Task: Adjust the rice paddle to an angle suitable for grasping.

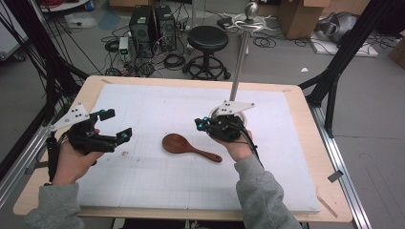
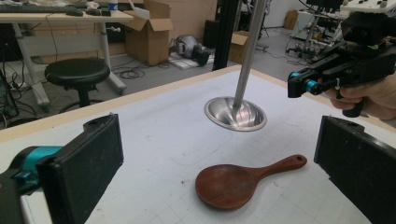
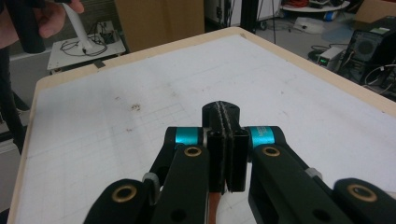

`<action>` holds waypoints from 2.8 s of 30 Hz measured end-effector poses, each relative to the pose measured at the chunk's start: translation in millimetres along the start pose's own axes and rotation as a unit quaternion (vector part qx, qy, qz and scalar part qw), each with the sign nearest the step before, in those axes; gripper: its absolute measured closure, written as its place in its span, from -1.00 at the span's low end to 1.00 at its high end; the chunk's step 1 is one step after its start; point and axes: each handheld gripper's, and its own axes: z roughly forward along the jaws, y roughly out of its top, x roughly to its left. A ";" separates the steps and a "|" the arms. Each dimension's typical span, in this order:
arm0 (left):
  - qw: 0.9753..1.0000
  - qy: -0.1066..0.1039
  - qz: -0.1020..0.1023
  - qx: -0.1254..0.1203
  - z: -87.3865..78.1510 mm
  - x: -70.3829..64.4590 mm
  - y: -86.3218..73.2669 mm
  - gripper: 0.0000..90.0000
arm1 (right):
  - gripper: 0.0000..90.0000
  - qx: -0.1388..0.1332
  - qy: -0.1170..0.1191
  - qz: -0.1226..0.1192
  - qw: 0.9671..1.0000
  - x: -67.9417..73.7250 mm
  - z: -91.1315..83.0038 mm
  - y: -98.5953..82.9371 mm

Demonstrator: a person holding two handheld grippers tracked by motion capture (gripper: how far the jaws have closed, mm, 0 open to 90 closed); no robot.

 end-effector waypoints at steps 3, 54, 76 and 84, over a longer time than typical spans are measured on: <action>1.000 -0.001 0.000 0.001 0.4 -0.2 -0.4 -0.96 | 0.99 0.000 0.004 -0.010 1.000 1.2 6.4 1.3; 1.000 0.002 -0.016 -0.004 -8.3 7.8 -8.1 -0.94 | 0.99 0.107 -0.015 0.035 0.994 -29.8 129.9 -13.6; 1.000 -0.007 -0.012 0.003 -5.6 3.8 -13.6 -0.94 | 0.99 0.164 0.004 0.030 0.986 -25.8 161.6 -15.1; 1.000 -0.006 -0.014 0.008 -7.6 2.9 -16.2 -0.94 | 0.99 0.176 0.006 0.021 0.984 -23.5 173.8 -13.8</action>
